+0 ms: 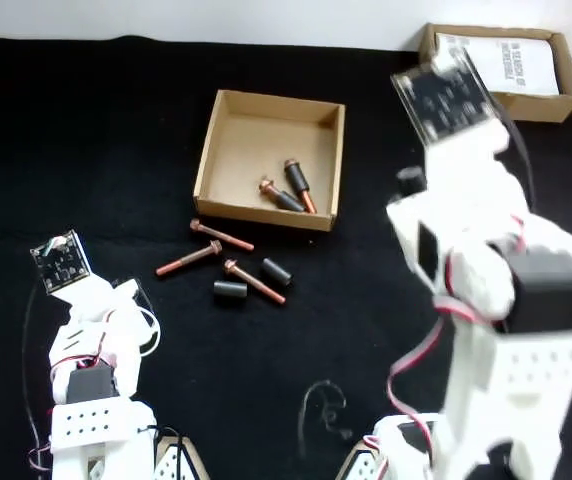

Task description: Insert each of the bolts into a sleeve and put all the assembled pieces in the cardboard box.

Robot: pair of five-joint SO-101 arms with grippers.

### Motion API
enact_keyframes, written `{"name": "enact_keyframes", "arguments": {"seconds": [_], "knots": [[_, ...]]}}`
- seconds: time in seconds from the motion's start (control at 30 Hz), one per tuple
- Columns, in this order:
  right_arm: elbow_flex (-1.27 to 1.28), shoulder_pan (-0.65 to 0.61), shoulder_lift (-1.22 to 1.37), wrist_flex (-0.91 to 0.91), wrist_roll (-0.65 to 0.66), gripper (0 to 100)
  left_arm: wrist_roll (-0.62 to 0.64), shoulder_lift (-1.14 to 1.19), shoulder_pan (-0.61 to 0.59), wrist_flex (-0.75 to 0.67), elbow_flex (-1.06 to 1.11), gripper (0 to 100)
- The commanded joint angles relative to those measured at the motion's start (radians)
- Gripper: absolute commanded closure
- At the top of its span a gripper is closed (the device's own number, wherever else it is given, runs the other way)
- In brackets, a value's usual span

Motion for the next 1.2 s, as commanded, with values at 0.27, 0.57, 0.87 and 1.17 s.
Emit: {"name": "enact_keyframes", "arguments": {"seconds": [0.27, 0.57, 0.87, 1.17], "knots": [[0.568, 0.013, -0.498, 0.008, -0.069, 99.1, 0.002, -0.004, 0.094, 0.230, -0.213, 94], [0.779, 0.062, -0.677, 0.004, -0.069, 99.1, -0.334, -0.002, 0.337, 0.700, -0.659, 94], [0.935, 0.177, -0.788, -0.091, -0.063, 99.1, -1.100, -0.004, 0.407, 0.922, -0.839, 94], [1.070, 0.288, -0.862, -0.214, 0.028, 99.1, -0.845, -0.004, 0.410, 0.764, -0.805, 99]]}}
